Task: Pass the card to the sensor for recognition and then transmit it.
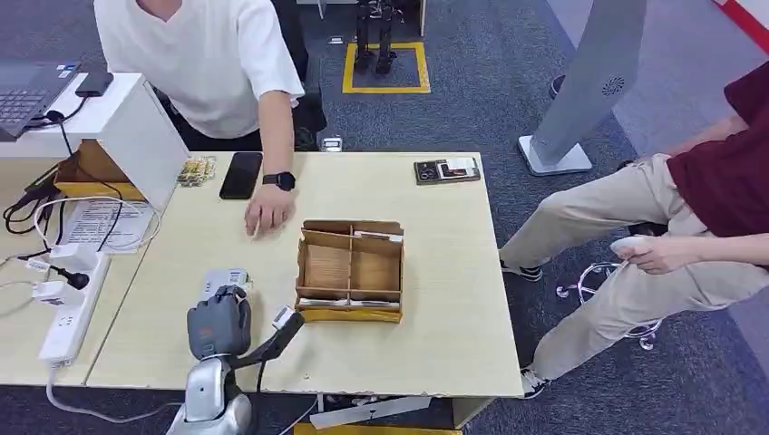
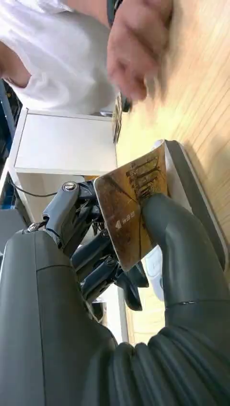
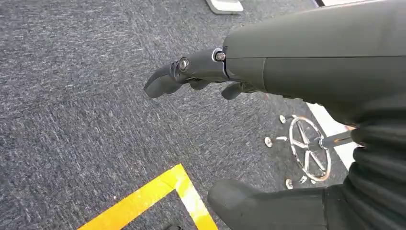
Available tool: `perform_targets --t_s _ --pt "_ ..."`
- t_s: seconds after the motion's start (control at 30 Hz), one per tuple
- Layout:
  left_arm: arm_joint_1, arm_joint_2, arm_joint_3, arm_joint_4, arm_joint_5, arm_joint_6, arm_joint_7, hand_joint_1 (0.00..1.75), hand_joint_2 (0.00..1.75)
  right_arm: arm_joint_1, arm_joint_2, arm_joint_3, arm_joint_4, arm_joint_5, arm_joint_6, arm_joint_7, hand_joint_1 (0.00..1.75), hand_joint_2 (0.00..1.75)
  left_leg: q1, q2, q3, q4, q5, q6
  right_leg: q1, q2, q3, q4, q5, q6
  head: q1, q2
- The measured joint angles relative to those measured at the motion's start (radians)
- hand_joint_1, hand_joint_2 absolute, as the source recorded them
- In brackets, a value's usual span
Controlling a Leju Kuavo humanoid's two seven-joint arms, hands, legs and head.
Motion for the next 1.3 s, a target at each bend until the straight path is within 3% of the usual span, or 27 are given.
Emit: perform_targets --t_s 0.27,0.37,0.47,0.63,0.7,0.9,1.3 --pt "-0.005 0.006 -0.013 0.006 0.016 0.000 0.009 1.75 1.75 0.000 0.000 0.000 0.000 0.002 0.000 0.000 0.00 1.75 0.000 0.000 0.001 0.000 0.000 0.000 0.000 0.000 0.001 0.000 0.000 0.000 0.000 0.000" --pt "0.006 0.006 -0.014 -0.023 0.032 0.001 -0.019 1.75 1.75 0.000 0.000 0.000 0.000 0.004 -0.001 0.000 0.00 1.75 0.000 0.000 0.001 0.000 0.000 0.000 0.000 0.000 0.001 0.001 0.000 0.000 0.000 0.000" --pt "0.037 -0.013 0.002 -0.119 0.056 0.003 -0.126 1.75 1.75 0.001 0.000 0.000 0.000 0.008 -0.005 0.000 0.00 1.75 0.000 0.000 0.000 0.000 0.001 0.000 0.000 0.000 0.000 0.001 0.000 0.000 0.000 0.000" --pt "0.055 -0.113 0.118 -0.309 0.157 0.002 -0.444 1.75 1.75 0.001 0.000 0.000 0.000 0.018 -0.014 0.000 0.00 1.75 0.000 -0.001 -0.003 0.000 0.001 0.002 0.000 -0.001 -0.002 0.001 0.000 0.000 0.000 0.000" --pt "0.052 -0.147 0.163 -0.371 0.179 0.002 -0.507 1.75 1.75 0.000 0.000 0.000 0.000 0.019 -0.014 0.000 0.00 1.75 0.000 0.000 -0.002 0.000 0.001 0.001 0.000 0.001 -0.002 0.001 0.000 0.000 0.002 0.000" --pt "0.053 -0.156 0.212 -0.473 0.262 0.000 -0.591 1.75 1.75 0.000 0.000 0.000 0.002 0.021 -0.017 0.000 0.00 1.75 0.000 0.000 -0.002 0.000 0.001 0.001 0.000 0.001 -0.004 0.001 0.000 0.000 0.000 0.000" --pt "0.052 -0.158 0.212 -0.538 0.269 0.000 -0.592 1.75 1.75 -0.001 0.000 0.000 0.005 0.024 -0.018 0.000 0.00 1.75 0.000 0.001 -0.002 0.000 0.001 0.001 0.000 0.002 -0.004 0.001 0.000 0.000 0.000 0.000"
